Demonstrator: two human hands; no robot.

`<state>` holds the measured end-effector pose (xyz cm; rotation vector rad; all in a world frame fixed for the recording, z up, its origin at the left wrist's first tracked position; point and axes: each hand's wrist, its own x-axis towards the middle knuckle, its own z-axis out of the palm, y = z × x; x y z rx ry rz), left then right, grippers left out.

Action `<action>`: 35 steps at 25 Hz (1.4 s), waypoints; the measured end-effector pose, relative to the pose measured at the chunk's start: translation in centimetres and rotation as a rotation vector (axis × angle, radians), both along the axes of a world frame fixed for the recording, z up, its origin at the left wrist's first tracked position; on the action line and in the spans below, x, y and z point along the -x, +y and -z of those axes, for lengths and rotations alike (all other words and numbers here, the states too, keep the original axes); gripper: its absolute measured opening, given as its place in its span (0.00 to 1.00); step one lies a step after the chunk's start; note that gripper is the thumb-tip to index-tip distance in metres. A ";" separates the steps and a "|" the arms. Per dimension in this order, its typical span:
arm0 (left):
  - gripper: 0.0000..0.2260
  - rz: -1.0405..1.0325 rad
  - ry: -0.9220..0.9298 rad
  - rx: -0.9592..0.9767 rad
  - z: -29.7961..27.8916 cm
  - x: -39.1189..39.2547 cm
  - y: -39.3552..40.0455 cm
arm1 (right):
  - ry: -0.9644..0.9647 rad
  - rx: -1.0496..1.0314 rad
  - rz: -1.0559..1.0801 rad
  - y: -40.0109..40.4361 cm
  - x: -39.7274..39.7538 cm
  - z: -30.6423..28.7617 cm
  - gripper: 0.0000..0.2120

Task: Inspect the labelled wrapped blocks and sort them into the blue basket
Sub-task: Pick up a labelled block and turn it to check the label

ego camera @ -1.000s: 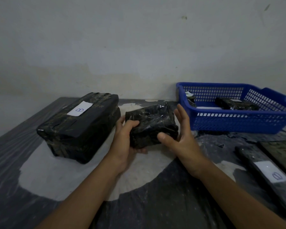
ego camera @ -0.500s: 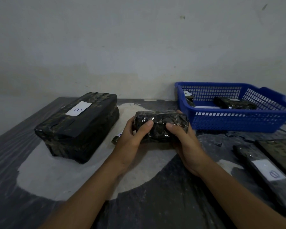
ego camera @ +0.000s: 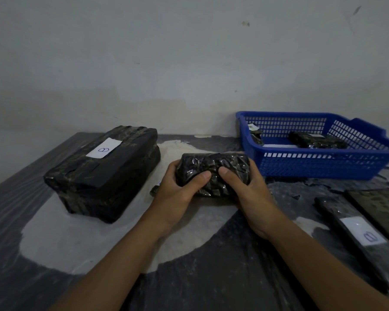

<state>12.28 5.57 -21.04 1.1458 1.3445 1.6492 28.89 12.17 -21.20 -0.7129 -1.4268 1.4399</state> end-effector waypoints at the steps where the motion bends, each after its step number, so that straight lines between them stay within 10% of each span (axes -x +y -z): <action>1: 0.34 0.008 -0.007 -0.001 -0.1 0.0 0.0 | 0.019 0.015 -0.022 0.0 0.0 0.0 0.31; 22: 0.33 -0.022 -0.063 -0.062 0.0 -0.1 0.2 | -0.005 -0.034 -0.116 -0.1 -0.2 -0.2 0.41; 26: 0.42 -0.020 -0.074 -0.035 -0.6 -0.5 -0.1 | -0.060 -0.044 -0.107 -0.4 -0.1 -0.5 0.29; 35: 0.15 -0.083 -0.009 0.036 -1.1 -1.1 -0.6 | 0.061 0.067 -0.148 0.0 -0.5 -0.6 0.26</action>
